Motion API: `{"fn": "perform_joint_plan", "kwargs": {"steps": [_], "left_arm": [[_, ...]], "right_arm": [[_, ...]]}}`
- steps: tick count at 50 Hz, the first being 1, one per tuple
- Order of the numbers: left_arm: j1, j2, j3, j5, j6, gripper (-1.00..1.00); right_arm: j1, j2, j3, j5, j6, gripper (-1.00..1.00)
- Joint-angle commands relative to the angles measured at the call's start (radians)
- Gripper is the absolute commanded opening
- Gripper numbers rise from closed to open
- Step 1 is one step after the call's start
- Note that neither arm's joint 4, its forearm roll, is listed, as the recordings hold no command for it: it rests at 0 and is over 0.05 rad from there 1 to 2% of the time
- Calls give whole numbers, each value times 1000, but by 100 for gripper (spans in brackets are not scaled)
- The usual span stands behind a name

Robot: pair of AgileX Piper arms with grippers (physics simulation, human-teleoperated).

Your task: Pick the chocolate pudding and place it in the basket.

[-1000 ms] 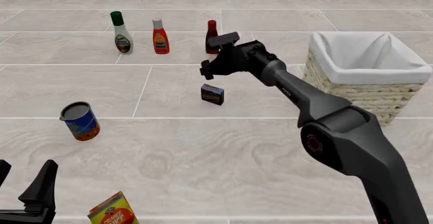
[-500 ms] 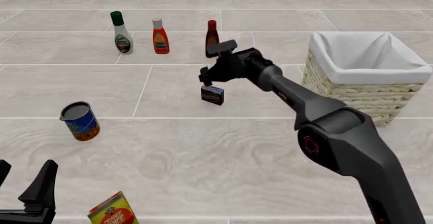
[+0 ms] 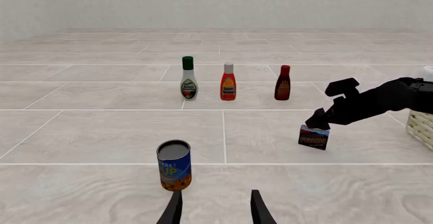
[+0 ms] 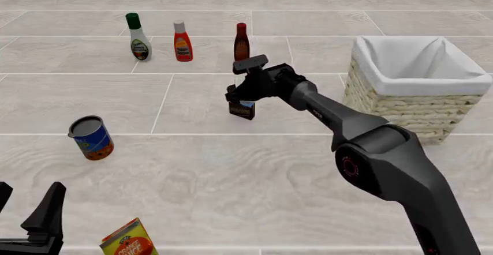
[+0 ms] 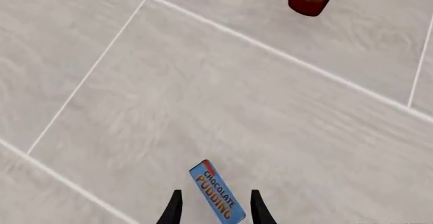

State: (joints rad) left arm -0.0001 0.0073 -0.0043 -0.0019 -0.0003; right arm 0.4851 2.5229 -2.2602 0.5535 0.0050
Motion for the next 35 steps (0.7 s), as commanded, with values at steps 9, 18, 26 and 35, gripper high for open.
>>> {"fn": "perform_joint_plan", "kwargs": {"steps": [9,18,26,35], "left_arm": [[0,0,0,0,0,100],[0,0,0,0,0,100],[0,0,0,0,0,100],[0,0,0,0,0,100]], "right_arm": [[2,-3,55,-37,8,100],[2,0,68,-44,5,100],[-4,11,54,-39,1,100],[-9,23,47,-40,1,100]]}}
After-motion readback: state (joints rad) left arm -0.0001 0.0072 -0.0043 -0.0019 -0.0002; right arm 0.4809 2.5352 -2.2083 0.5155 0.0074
